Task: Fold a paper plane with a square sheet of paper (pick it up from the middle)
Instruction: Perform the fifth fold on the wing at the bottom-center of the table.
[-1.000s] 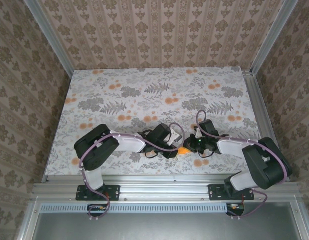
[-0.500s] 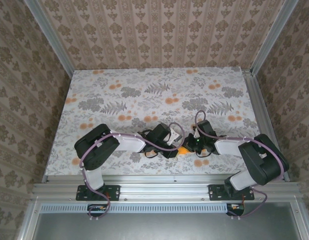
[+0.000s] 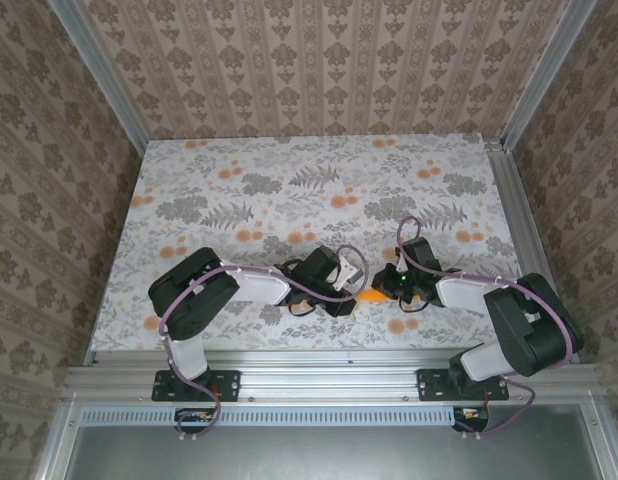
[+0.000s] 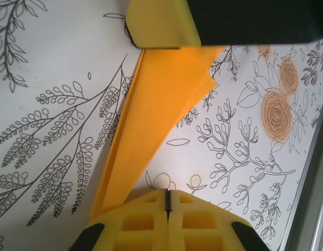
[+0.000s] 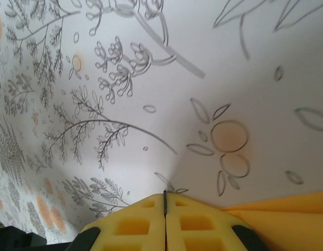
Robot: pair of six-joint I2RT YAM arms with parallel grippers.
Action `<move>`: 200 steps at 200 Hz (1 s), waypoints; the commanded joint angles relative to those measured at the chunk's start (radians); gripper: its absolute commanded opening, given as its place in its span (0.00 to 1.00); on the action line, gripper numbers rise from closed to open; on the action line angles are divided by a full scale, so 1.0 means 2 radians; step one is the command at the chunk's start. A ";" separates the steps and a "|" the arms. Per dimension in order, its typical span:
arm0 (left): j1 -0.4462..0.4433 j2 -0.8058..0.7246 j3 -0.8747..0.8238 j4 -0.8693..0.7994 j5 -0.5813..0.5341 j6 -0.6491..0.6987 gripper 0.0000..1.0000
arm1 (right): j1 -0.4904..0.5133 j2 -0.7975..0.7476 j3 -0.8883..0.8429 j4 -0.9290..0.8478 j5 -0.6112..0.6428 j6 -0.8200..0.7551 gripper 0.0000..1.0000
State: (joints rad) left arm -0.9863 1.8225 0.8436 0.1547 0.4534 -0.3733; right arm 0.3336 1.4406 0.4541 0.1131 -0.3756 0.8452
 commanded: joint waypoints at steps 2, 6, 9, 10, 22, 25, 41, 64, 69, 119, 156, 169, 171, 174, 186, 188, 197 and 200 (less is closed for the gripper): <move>0.016 0.025 -0.027 -0.074 -0.049 0.013 0.00 | -0.010 0.007 -0.013 -0.035 0.027 -0.016 0.09; 0.017 0.024 -0.026 -0.076 -0.048 0.014 0.00 | -0.010 0.009 -0.012 -0.034 0.024 -0.017 0.09; 0.017 0.022 -0.025 -0.077 -0.047 0.013 0.00 | -0.010 0.010 -0.011 -0.034 0.022 -0.017 0.09; 0.018 0.021 -0.025 -0.077 -0.046 0.013 0.00 | -0.010 0.011 -0.011 -0.034 0.021 -0.017 0.09; 0.017 0.008 -0.021 -0.081 -0.041 0.010 0.00 | -0.010 0.017 -0.012 -0.031 0.014 -0.019 0.08; 0.017 0.005 -0.019 -0.082 -0.039 0.009 0.00 | -0.010 0.019 -0.012 -0.030 0.013 -0.020 0.08; 0.016 -0.022 -0.005 -0.098 -0.035 0.005 0.00 | -0.009 0.027 -0.014 -0.019 -0.004 -0.022 0.08; 0.016 -0.066 0.018 -0.117 -0.035 0.001 0.00 | 0.002 0.034 -0.010 -0.009 -0.022 -0.027 0.07; 0.017 -0.074 0.024 -0.122 -0.035 0.002 0.00 | 0.005 0.035 -0.010 -0.006 -0.027 -0.027 0.07; 0.024 -0.068 0.064 -0.116 -0.016 0.000 0.00 | 0.036 0.041 -0.003 0.020 -0.054 -0.020 0.06; 0.024 -0.031 0.056 -0.079 0.000 -0.009 0.00 | 0.043 0.037 -0.002 0.025 -0.066 -0.014 0.05; 0.023 -0.024 0.049 -0.069 0.002 -0.011 0.00 | 0.043 0.031 -0.003 0.023 -0.067 -0.007 0.05; 0.023 -0.024 0.048 -0.067 0.002 -0.011 0.00 | 0.043 0.031 -0.002 0.022 -0.067 -0.006 0.05; 0.023 -0.022 0.046 -0.064 0.002 -0.012 0.00 | 0.043 0.030 -0.001 0.020 -0.067 -0.006 0.05; 0.022 -0.019 0.039 -0.053 0.009 -0.015 0.00 | 0.044 0.027 0.000 0.012 -0.065 -0.006 0.05; 0.022 -0.019 0.039 -0.051 0.010 -0.016 0.00 | 0.044 0.027 0.000 0.011 -0.065 -0.005 0.05; 0.019 -0.019 0.034 -0.045 0.013 -0.017 0.00 | 0.044 0.028 0.001 0.010 -0.065 -0.005 0.05; 0.019 -0.019 0.032 -0.044 0.013 -0.017 0.00 | 0.044 0.029 0.001 0.011 -0.065 -0.005 0.05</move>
State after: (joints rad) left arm -0.9466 1.7782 0.9348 0.0105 0.4400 -0.3824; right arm 0.4149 1.5009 0.4583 0.1902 -0.4950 0.8185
